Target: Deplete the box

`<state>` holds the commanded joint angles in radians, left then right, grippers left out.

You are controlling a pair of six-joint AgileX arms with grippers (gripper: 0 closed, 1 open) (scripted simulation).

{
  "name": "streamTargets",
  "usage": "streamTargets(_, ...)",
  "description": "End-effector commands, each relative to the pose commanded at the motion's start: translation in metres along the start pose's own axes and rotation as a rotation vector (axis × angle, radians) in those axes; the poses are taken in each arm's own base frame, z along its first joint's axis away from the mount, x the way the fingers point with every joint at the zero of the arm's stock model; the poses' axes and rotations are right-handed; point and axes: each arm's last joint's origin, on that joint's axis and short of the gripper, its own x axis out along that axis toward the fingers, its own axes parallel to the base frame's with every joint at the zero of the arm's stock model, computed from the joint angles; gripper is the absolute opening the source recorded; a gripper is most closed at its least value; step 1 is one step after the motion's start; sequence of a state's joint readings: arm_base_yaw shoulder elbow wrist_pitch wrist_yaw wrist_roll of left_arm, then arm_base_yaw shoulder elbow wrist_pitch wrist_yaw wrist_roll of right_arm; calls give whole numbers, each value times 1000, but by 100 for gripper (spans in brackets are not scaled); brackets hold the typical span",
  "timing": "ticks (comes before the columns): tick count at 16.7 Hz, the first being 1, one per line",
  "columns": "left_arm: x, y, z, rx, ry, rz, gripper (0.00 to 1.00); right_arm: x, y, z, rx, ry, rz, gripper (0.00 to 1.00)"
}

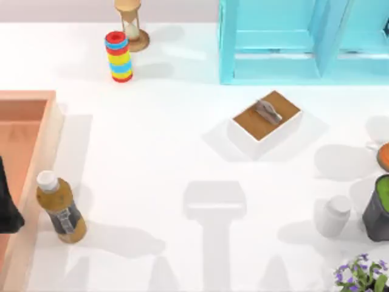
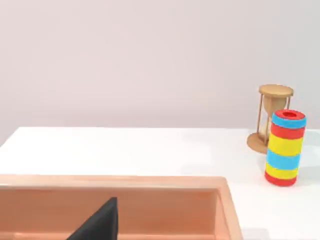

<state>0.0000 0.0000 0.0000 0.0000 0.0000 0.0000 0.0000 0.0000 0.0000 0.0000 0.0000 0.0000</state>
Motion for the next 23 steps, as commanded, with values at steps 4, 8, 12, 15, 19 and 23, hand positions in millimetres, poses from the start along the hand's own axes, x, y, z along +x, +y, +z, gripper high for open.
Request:
streamTargets(4,0,1,5,11,34,10,100,0,0,0,0,0,0,100)
streamTargets(8,5,7,33,58,228,50,100,0,0,0,0,0,0,100)
streamTargets(12,30,19,71,101,590,83,100,0,0,0,0,0,0,100)
streamTargets(15,67,35,84,103,927,76,100,0,0,0,0,0,0,100)
streamTargets(19,118,61,87,70,1304,32,100,0,0,0,0,0,0,100)
streamTargets(23,147,82,82,31,1514,-14,100,0,0,0,0,0,0,100)
